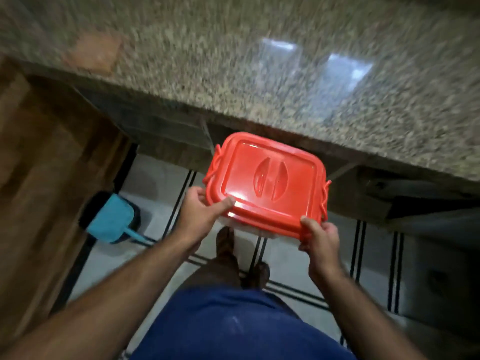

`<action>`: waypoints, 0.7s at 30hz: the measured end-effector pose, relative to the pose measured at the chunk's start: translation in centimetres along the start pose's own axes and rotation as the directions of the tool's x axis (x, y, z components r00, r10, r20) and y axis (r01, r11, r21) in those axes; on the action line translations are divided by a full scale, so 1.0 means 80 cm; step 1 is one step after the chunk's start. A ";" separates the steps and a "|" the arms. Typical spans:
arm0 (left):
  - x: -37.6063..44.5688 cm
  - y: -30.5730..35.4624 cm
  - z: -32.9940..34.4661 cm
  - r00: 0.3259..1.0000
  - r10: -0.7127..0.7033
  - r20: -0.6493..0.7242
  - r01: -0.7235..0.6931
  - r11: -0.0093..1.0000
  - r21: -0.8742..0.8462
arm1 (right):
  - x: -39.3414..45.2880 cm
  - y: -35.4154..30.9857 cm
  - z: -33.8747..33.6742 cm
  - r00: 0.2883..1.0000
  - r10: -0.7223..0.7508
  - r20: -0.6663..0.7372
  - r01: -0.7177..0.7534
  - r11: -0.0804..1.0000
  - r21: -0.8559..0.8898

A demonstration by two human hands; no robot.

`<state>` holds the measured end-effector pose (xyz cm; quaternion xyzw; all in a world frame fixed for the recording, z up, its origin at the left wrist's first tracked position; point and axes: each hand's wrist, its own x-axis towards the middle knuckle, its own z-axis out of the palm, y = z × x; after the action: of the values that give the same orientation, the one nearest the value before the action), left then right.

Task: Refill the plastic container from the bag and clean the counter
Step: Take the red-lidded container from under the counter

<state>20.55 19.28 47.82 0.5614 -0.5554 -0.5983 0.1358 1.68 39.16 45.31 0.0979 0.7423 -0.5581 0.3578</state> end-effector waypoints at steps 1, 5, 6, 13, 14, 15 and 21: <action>-0.017 0.021 -0.004 0.999 0.034 -0.016 -0.034 0.999 -0.032 | -0.017 -0.022 -0.006 0.999 -0.037 0.002 0.037 0.999 0.035; -0.069 0.091 -0.006 0.987 0.159 -0.028 -0.161 0.974 -0.160 | -0.059 -0.098 -0.023 0.978 -0.207 -0.006 0.205 0.964 0.171; -0.074 0.105 -0.005 0.979 0.202 -0.040 -0.206 0.961 -0.186 | -0.063 -0.116 -0.025 0.967 -0.255 -0.022 0.254 0.945 0.206; -0.038 0.194 0.014 0.922 0.358 -0.145 -0.386 0.864 -0.323 | -0.039 -0.226 -0.015 0.883 -0.466 -0.046 0.458 0.838 0.297; -0.026 0.208 0.017 0.919 0.371 -0.137 -0.395 0.859 -0.325 | -0.029 -0.242 -0.011 0.876 -0.479 -0.051 0.473 0.834 0.283; -0.013 0.220 0.021 0.916 0.381 -0.123 -0.400 0.855 -0.330 | -0.018 -0.256 -0.006 0.870 -0.490 -0.048 0.484 0.833 0.269; 0.087 0.277 0.051 0.917 0.393 -0.073 -0.396 0.868 -0.299 | 0.047 -0.322 0.029 0.874 -0.484 -0.049 0.485 0.856 0.181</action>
<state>4.66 8.22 61.25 0.4110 -0.5577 -0.6342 0.3433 -14.09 26.87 62.11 -0.0581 0.6872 -0.6975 0.1944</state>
